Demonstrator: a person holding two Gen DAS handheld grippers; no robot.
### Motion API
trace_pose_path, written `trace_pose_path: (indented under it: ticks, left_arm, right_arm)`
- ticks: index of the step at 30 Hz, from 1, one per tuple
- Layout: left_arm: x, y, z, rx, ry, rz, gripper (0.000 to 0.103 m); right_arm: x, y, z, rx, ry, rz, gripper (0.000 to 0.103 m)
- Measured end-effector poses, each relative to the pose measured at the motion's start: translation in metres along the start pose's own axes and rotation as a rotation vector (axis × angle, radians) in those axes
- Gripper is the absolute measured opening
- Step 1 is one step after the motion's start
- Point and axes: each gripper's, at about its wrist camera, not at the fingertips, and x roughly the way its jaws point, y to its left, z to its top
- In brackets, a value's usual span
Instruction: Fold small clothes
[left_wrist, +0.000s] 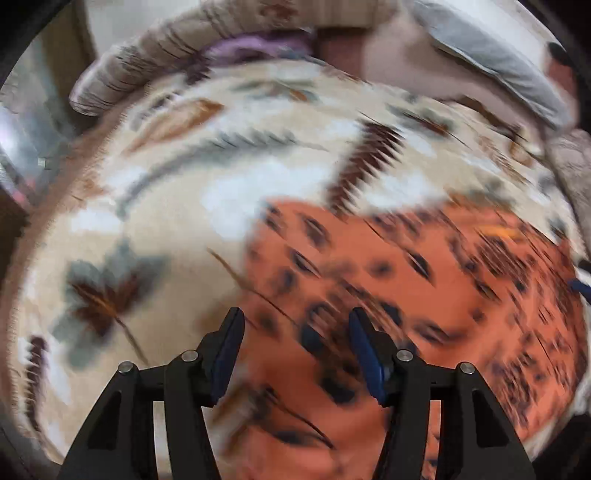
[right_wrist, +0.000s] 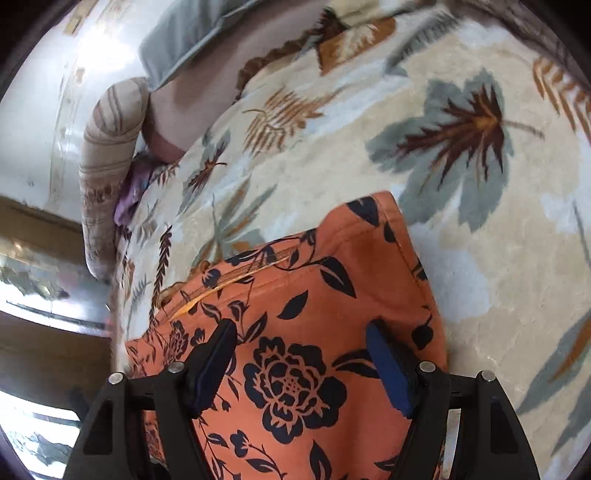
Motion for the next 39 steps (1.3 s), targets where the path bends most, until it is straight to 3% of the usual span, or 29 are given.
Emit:
trace_pose_path:
  ticks: [4, 7, 10, 14, 17, 21, 24, 28, 32, 35, 39]
  left_arm:
    - [0.019, 0.008, 0.021, 0.006, 0.057, -0.106, 0.060]
    - [0.034, 0.000, 0.029, 0.071, 0.069, -0.001, 0.059]
    - [0.050, 0.020, 0.040, -0.047, 0.091, -0.022, 0.057]
    - [0.051, 0.026, 0.041, -0.074, 0.071, 0.017, 0.053]
    - [0.048, 0.030, 0.040, -0.116, 0.062, 0.004, 0.053]
    - [0.027, 0.032, 0.036, -0.132, 0.002, 0.023, 0.054]
    - [-0.010, 0.030, 0.022, -0.134, -0.076, -0.010, 0.054]
    - [-0.051, 0.007, -0.012, -0.095, -0.148, -0.061, 0.063]
    - [-0.066, -0.030, -0.051, -0.042, -0.141, -0.093, 0.067]
    - [-0.063, -0.049, -0.069, -0.037, -0.099, -0.104, 0.067]
    - [-0.067, -0.061, -0.090, -0.068, -0.072, -0.109, 0.067]
  right_arm:
    - [-0.003, 0.010, -0.009, -0.051, 0.007, 0.034, 0.076]
    - [-0.004, 0.013, -0.012, -0.078, 0.024, 0.060, 0.076]
    - [0.006, 0.005, -0.006, -0.099, 0.028, -0.030, 0.076]
    - [0.004, -0.024, 0.006, 0.055, -0.024, 0.052, 0.075]
    - [-0.007, -0.013, 0.001, 0.034, -0.048, 0.001, 0.076]
    - [-0.036, 0.010, -0.023, -0.032, -0.080, 0.031, 0.076]
    - [-0.061, 0.016, -0.057, -0.002, -0.099, 0.084, 0.076]
    - [-0.078, 0.018, -0.123, 0.049, -0.091, 0.174, 0.076]
    - [-0.062, 0.004, -0.183, 0.170, -0.048, 0.216, 0.076]
    - [-0.049, -0.016, -0.198, 0.255, -0.057, 0.171, 0.076]
    - [-0.058, -0.038, -0.193, 0.332, -0.158, 0.111, 0.076]
